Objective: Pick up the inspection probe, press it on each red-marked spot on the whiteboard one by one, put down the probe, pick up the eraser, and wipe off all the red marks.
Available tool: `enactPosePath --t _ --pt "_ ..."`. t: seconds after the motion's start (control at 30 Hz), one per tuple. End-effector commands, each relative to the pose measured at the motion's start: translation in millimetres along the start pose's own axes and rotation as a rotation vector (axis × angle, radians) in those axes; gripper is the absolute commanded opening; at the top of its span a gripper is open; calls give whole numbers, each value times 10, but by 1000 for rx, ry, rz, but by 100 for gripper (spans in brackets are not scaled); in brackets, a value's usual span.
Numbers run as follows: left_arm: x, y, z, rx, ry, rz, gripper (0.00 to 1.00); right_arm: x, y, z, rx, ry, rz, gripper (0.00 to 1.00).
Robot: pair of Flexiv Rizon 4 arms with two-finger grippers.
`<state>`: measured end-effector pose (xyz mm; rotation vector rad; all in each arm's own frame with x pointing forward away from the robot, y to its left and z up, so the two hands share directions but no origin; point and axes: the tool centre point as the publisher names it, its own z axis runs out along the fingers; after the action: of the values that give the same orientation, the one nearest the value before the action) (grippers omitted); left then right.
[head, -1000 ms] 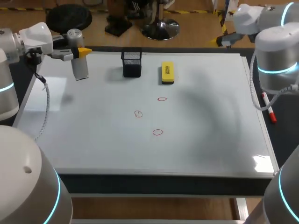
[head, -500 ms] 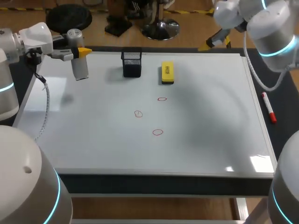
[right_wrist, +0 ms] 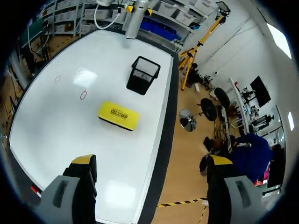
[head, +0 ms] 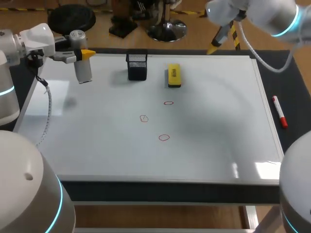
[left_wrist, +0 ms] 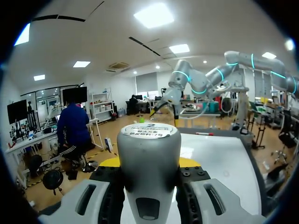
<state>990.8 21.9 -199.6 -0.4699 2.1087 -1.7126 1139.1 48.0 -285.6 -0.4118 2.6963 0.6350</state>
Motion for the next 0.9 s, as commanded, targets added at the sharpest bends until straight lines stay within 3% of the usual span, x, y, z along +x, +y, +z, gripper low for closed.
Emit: enactPosePath --t 0.03,0.37,0.5,0.67,0.73,0.9 --pt "0 -8 -8 1 0 1 0 -49 19 35 255 483 -230 100" --pt "0 -8 -8 1 0 1 0 133 35 219 297 528 -385 100" --pt "0 -8 -8 1 0 1 0 161 -13 270 330 503 -458 100" --pt "0 -8 -8 1 0 1 0 189 4 309 295 436 -595 100" --pt "0 -8 -8 1 0 1 0 198 65 304 251 401 -579 100" --pt "0 -8 -8 1 0 1 0 198 65 304 251 401 -579 100"
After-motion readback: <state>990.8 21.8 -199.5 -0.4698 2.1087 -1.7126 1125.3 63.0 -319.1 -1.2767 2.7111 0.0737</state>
